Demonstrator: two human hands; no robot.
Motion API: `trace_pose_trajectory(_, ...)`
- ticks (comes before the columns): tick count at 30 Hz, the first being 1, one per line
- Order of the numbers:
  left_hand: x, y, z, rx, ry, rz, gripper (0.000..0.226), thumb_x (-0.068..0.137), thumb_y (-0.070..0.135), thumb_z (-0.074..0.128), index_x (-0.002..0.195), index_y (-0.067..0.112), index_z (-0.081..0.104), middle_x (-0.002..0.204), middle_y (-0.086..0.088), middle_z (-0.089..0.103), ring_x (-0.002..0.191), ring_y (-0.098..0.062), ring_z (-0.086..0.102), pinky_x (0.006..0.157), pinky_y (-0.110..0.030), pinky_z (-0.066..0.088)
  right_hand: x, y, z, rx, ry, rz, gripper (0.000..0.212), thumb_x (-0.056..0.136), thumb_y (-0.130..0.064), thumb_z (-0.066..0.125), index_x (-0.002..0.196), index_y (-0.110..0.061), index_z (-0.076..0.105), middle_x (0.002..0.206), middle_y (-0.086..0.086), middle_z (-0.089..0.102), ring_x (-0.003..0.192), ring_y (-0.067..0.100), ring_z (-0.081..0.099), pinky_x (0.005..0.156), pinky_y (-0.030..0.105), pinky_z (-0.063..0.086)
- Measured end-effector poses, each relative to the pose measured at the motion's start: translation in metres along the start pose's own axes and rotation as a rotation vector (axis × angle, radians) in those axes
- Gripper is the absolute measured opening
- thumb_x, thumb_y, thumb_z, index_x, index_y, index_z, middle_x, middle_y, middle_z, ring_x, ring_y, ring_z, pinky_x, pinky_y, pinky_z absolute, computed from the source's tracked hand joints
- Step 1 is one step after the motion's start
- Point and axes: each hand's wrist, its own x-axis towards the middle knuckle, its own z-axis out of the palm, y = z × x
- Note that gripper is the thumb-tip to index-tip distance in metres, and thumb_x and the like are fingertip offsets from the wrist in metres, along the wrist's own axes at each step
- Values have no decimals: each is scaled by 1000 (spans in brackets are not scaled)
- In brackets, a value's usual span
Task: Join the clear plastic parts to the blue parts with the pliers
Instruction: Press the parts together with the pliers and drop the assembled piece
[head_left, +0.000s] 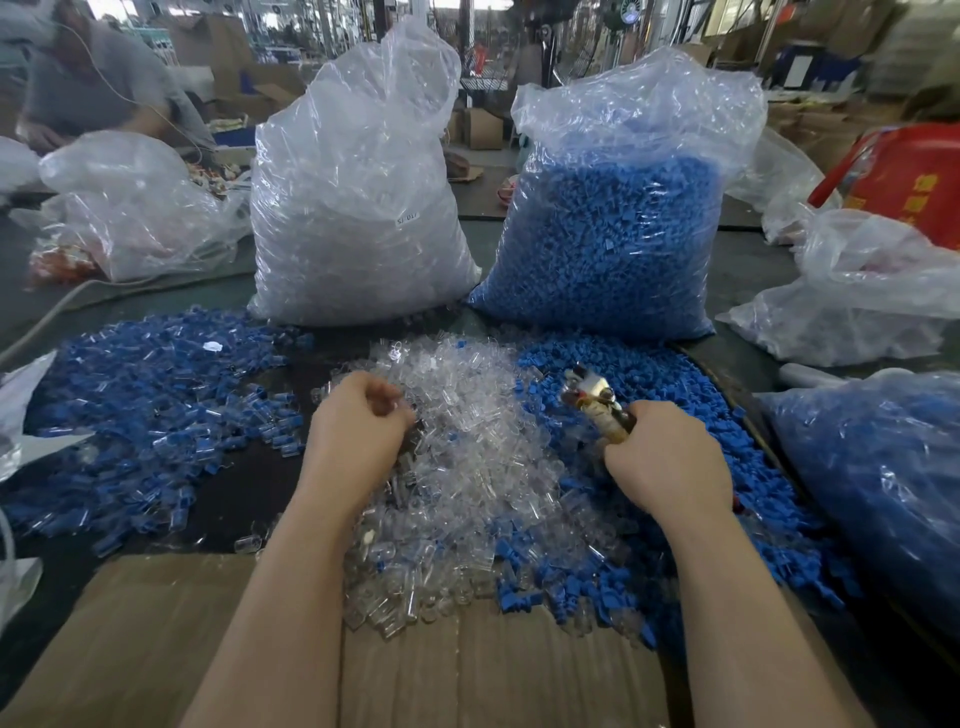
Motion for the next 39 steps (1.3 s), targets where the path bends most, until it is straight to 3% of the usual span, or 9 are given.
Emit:
trace_pose_trajectory(2,-3,12,0,-301,-27,-38,18,87,12,73,97,21,62,94,-5,73,86,-23,72,76,-37,60,1,-3,-2,137,17,-14,16,86,-37,69,84,-23,62,74,-2,62,68,20,58,57,32,44)
trace_pose_trajectory(5,-8,29,2,-635,-93,-86,20,85,4,73,102,14,67,90,-8,76,81,-18,74,71,-28,60,1,-9,-4,414,75,-57,14,83,-40,74,82,-28,65,76,-9,65,72,17,60,67,37,51)
trace_pose_trajectory(8,-15,41,8,-796,-143,-129,21,85,3,70,104,14,72,85,-5,77,78,-15,74,67,-22,59,-2,-18,-5,640,121,-111,15,82,-32,76,74,-30,64,69,-12,64,62,6,57,59,30,46)
trace_pose_trajectory(12,-25,50,25,-728,-125,-64,23,87,4,69,108,15,71,89,-5,77,78,-12,73,71,-20,58,-7,-28,-4,801,126,-172,15,84,-24,75,74,-27,65,62,-14,62,50,-1,50,54,24,41)
trace_pose_trajectory(17,-33,56,37,-663,-111,-14,21,94,4,62,108,16,70,86,-2,76,73,-4,71,67,-14,55,-12,-35,-2,816,140,-276,12,86,-22,73,77,-27,66,69,-9,65,56,1,54,53,15,44)
trace_pose_trajectory(21,-38,58,41,-631,-63,23,16,90,4,67,100,14,73,81,-1,75,70,-4,70,66,-13,54,-15,-39,0,785,158,-299,13,85,-30,73,78,-23,65,63,-7,61,55,5,51,58,30,47)
trace_pose_trajectory(26,-40,59,43,-564,37,127,14,85,6,74,83,20,74,74,-1,75,72,-12,73,68,-23,57,-18,-43,1,729,197,-309,19,84,-37,73,77,-23,64,58,-10,56,55,6,49,57,29,40)
trace_pose_trajectory(31,-41,57,46,-443,88,233,17,82,12,76,79,28,73,73,6,74,74,-11,73,76,-39,61,-20,-46,1,722,219,-296,18,86,-36,71,78,-21,63,61,-10,57,56,7,50,56,30,39)
trace_pose_trajectory(39,-43,55,47,-295,152,392,10,84,13,76,87,22,76,77,12,73,74,-1,70,74,-30,60,-21,-47,0,753,195,-270,18,85,-34,72,76,-22,62,59,-9,55,54,8,47,55,30,37)
